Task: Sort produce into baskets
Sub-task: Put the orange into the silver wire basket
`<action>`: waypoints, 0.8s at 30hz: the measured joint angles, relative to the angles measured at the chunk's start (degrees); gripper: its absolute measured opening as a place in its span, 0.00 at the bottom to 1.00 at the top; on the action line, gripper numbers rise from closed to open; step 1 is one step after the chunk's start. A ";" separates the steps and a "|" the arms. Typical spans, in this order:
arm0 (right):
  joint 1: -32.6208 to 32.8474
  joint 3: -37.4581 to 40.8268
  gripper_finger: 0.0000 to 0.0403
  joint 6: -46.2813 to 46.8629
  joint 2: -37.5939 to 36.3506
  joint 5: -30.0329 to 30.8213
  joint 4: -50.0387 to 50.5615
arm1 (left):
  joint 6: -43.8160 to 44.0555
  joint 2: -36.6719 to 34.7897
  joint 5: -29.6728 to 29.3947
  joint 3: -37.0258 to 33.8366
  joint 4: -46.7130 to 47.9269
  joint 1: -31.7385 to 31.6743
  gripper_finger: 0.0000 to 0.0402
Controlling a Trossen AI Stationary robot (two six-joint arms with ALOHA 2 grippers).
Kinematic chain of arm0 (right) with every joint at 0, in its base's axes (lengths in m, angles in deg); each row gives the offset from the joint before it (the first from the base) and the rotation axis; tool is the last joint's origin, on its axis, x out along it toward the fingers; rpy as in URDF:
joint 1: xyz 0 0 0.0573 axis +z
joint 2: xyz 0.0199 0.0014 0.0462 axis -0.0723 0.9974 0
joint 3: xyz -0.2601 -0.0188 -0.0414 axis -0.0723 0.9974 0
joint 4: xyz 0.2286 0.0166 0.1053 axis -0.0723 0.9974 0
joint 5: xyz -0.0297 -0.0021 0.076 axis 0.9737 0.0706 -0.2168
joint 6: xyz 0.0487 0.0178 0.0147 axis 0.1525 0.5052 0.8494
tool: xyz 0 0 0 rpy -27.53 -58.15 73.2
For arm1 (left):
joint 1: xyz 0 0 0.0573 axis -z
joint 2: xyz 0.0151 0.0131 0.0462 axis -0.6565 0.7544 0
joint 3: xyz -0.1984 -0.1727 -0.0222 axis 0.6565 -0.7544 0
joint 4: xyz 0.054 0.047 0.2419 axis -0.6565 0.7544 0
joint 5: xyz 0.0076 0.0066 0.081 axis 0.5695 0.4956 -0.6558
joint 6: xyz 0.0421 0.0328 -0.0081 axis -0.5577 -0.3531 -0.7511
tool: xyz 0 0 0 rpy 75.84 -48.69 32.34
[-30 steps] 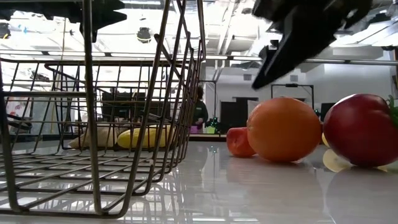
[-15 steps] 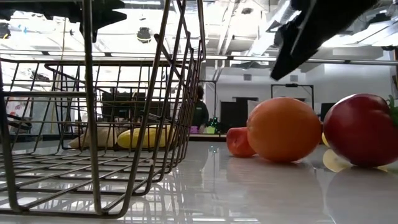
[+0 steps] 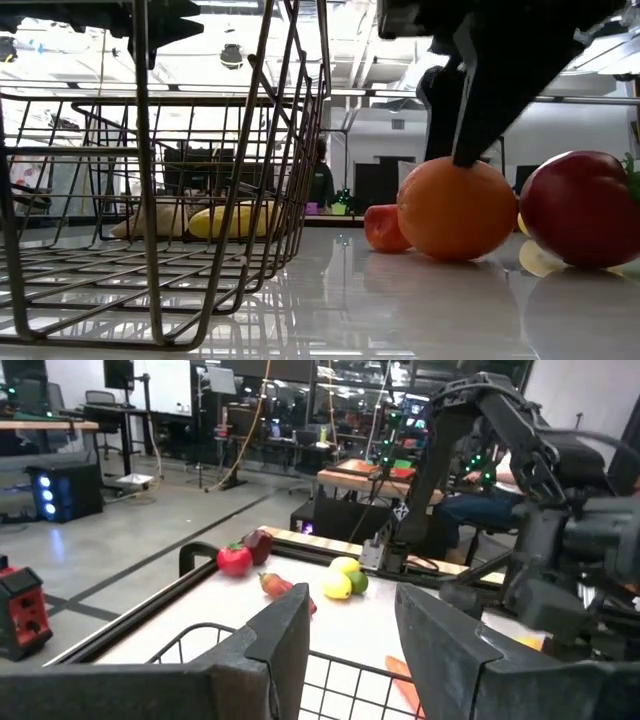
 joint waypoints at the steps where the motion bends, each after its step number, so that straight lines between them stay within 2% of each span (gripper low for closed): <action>1: 0.16 -0.04 0.94 0.18 0.53 -0.01 -0.09 | 0.00 -0.01 0.00 0.00 0.00 0.00 0.34; 12: -0.56 -0.45 0.93 1.78 4.98 0.56 1.14 | 0.24 -0.02 0.03 0.00 0.01 0.00 0.34; 20: -1.16 -0.34 0.84 0.05 5.11 0.33 2.56 | 0.37 -0.02 0.05 0.00 0.02 0.00 0.34; 24: -1.79 -0.21 0.83 -0.53 3.74 -0.12 3.05 | 0.37 -0.02 0.05 0.00 0.00 0.01 0.34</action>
